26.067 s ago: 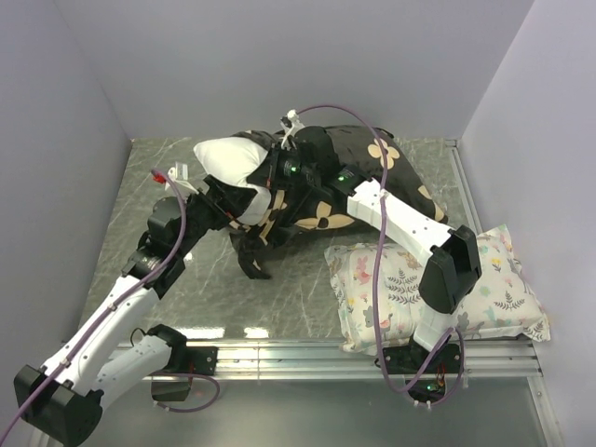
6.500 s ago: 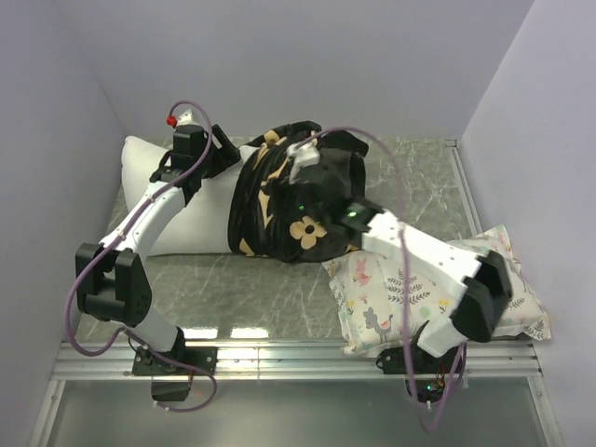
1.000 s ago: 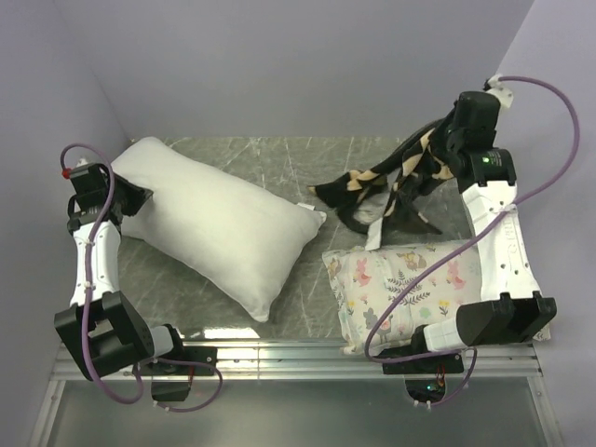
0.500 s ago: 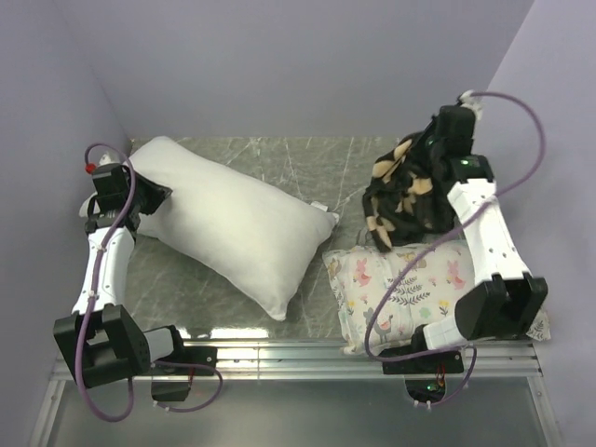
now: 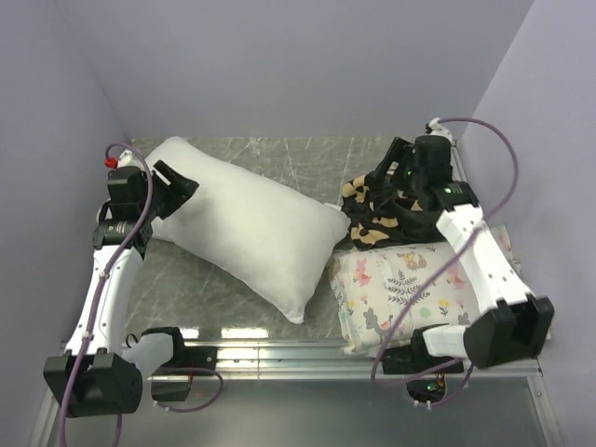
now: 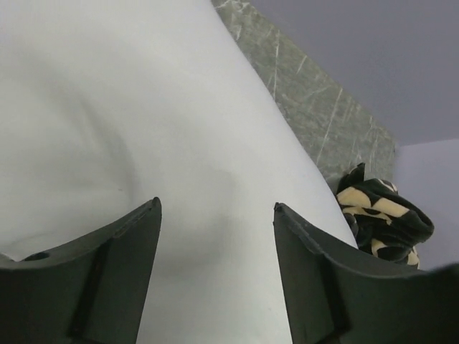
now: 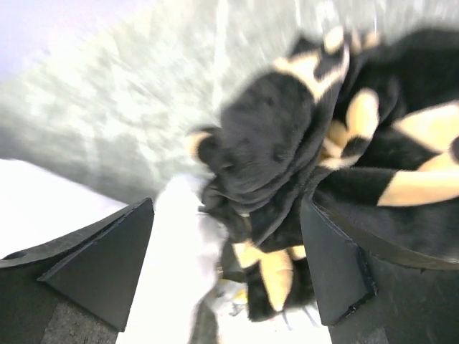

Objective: Remove the pillowcase from the pillow

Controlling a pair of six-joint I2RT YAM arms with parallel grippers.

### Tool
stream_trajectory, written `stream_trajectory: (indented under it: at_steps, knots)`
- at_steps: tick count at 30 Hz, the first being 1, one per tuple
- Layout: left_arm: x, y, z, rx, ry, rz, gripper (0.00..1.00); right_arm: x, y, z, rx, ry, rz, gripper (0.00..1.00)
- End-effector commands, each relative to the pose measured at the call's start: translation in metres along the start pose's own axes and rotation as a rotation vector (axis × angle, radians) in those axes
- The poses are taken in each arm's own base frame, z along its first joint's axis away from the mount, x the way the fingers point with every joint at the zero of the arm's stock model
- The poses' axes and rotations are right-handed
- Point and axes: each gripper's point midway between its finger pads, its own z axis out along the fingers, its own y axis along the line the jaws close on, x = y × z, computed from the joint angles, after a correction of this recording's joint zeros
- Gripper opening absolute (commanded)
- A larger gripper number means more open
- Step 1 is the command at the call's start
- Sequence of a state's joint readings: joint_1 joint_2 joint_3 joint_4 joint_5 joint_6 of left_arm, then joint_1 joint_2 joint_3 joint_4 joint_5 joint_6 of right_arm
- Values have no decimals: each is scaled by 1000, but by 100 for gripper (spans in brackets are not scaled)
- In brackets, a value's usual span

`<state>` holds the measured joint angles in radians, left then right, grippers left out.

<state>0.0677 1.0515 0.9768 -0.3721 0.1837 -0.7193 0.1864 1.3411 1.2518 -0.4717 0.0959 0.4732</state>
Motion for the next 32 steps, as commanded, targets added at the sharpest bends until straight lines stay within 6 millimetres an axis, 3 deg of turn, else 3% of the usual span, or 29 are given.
stream_trajectory:
  at_steps: [1,3,5,6,7,9,13,16,22,32]
  knots:
    - [-22,-32,-31,54,-67,109,70,-43,19,-53,-89,-160,-5,90]
    - [-18,-46,-41,79,-67,157,72,-40,33,-77,-154,-189,-20,90]
    - [-11,-60,-57,109,-59,211,72,-20,42,-87,-198,-180,-48,90]
    - [-10,-63,-62,116,-66,226,73,-22,46,-102,-230,-216,-48,90]
    - [-10,-68,-73,140,-81,254,73,-7,45,-102,-245,-196,-52,90]
    - [0,-70,-84,165,-78,280,79,3,51,-119,-323,-207,-55,91]
    - [6,-67,-121,236,-144,332,82,33,41,-128,-374,-192,-60,93]
    - [13,-61,-134,256,-156,356,90,47,29,-131,-364,-192,-68,96]
    - [28,-54,-135,289,-149,366,91,65,8,-127,-311,-175,-83,97]
    - [36,-47,-129,292,-141,368,92,75,3,-121,-299,-157,-82,98]
